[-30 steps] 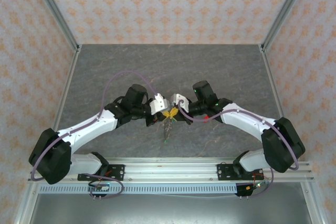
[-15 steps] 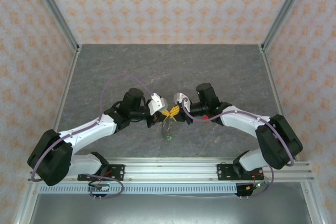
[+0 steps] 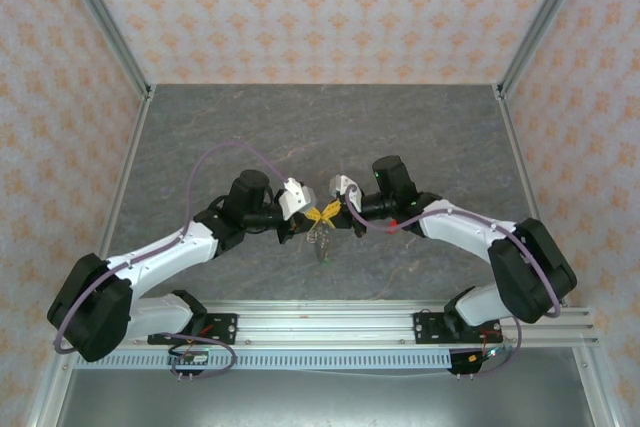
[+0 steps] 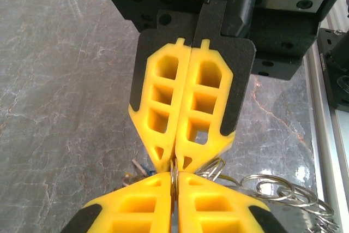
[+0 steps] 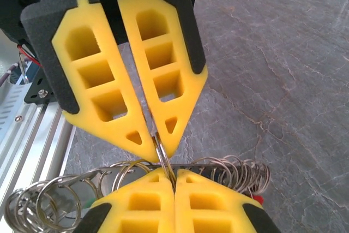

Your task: Put the keys on the keyring

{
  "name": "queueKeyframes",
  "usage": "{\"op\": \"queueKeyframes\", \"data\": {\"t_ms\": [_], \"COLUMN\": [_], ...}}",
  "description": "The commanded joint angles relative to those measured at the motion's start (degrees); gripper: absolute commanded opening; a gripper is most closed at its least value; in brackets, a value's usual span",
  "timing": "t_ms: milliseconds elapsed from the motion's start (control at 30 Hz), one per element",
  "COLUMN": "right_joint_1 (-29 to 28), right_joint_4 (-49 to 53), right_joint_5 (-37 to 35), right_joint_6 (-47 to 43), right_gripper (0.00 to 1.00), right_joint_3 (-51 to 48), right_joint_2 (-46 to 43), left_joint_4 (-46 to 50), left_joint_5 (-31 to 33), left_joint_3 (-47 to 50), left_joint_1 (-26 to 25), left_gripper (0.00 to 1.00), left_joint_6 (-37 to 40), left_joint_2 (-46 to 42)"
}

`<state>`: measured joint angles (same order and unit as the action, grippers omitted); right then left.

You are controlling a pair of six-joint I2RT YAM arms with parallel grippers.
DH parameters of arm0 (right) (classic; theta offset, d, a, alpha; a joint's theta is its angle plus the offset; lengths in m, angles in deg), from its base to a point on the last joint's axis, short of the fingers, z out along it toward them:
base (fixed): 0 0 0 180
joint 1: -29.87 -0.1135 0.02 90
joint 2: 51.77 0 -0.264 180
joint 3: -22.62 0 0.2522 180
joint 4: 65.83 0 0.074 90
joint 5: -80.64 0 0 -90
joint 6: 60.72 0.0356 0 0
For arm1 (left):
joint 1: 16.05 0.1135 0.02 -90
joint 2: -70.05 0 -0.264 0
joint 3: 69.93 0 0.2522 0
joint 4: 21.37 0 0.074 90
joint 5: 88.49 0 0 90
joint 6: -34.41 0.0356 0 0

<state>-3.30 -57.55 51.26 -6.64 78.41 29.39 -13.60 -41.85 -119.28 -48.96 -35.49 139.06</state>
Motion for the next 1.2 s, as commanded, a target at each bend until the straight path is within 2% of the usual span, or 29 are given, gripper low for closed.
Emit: {"op": "queueKeyframes", "data": {"t_ms": [0,100,233,600,867,1033,1167], "right_joint_1": [0.3,-0.1,-0.9,-1.9,-2.4,-2.5,-2.5], "right_joint_4": [9.8,16.0,19.6,20.9,19.8,19.8,19.8], "right_joint_5": [-1.4,-2.0,-3.4,-3.6,-3.2,-3.4,-3.4], "right_joint_6": [-6.0,-9.7,-11.6,-12.8,-12.2,-12.2,-12.2], "right_gripper": [0.00,0.00,0.00,0.00,0.00,0.00,0.00], "right_joint_3": [4.4,7.3,9.5,11.0,11.3,11.3,11.2], "right_joint_2": [-2.4,-2.4,-2.3,-2.9,-2.9,-2.7,-2.9], "left_joint_4": [7.3,11.7,12.7,17.8,17.9,17.1,18.1], "left_joint_5": [-0.1,0.3,-0.2,2.1,1.2,1.3,2.7], "left_joint_3": [-3.4,-6.1,-8.2,-10.8,-11.8,-11.7,-11.9], "left_joint_1": [-0.4,-0.5,-0.8,-1.4,-1.6,-1.6,-1.6], "left_gripper": [0.18,0.21,0.24,0.25,0.23,0.16,0.03], "left_joint_6": [6.1,8.4,9.4,12.9,13.0,12.7,13.3], "left_joint_2": [-1.5,-0.2,1.0,3.4,4.5,4.4,4.6]}}
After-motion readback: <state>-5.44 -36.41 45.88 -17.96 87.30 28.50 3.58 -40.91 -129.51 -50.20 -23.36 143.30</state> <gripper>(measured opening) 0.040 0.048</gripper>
